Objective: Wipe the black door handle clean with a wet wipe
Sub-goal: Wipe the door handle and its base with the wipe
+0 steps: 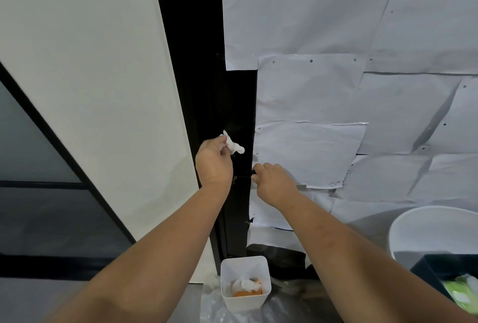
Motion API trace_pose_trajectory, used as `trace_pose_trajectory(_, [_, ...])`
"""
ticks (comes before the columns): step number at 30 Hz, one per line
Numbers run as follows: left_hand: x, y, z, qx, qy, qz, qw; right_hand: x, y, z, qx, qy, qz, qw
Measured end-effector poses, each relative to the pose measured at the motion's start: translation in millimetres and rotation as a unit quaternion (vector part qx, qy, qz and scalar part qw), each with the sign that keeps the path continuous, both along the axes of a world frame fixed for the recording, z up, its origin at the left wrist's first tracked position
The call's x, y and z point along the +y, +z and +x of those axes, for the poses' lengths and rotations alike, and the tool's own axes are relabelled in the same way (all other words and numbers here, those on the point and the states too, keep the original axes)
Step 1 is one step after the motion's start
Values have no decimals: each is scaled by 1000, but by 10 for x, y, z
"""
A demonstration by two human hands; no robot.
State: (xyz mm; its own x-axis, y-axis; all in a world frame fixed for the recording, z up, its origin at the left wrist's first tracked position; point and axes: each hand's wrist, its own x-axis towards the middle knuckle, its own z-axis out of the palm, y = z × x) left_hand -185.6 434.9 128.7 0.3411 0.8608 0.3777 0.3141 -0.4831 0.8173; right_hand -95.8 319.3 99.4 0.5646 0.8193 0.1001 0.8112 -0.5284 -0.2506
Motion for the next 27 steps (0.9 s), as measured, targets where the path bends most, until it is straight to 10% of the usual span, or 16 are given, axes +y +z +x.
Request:
trace_pose_trajectory(13, [158,-72,168,324,-4,221,920,-11,-39,16,-8,11,20,1000])
trace_pose_trajectory(27, [152,-29,106,253,-11,270,929,-28,-7,-1,-4,5,15,1000])
